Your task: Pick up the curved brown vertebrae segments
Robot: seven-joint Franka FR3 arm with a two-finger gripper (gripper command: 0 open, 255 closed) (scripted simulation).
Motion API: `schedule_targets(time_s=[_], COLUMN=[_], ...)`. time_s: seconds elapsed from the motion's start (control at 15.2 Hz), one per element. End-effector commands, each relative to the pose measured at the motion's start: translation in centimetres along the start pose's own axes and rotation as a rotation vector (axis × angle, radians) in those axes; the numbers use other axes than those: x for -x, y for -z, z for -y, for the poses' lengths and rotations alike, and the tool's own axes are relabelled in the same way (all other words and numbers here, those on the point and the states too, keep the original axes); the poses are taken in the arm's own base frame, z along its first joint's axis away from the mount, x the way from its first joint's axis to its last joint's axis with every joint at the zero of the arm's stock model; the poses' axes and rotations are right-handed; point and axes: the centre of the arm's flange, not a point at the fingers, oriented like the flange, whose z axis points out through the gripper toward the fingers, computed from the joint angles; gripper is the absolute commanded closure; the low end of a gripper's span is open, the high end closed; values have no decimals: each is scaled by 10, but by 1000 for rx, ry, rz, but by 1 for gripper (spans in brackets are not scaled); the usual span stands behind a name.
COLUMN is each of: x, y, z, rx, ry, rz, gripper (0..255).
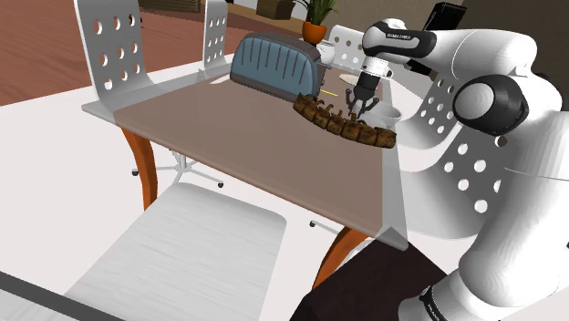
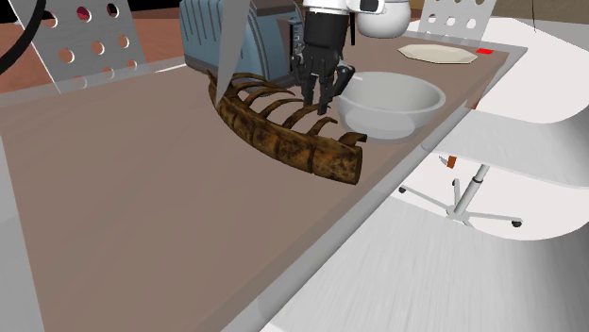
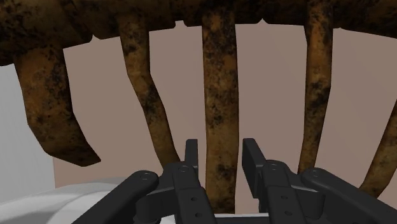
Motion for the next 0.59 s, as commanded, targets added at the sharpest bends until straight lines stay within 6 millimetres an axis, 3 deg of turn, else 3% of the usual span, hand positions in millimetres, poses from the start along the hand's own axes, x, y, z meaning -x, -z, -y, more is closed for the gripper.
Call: schedule_targets(time_s=[0.0, 0.53], x=[0, 0], y=[-1, 5], z=[0, 0], rx=[0, 0], ry=[0, -1], rz=[0, 0], gripper=[255, 255])
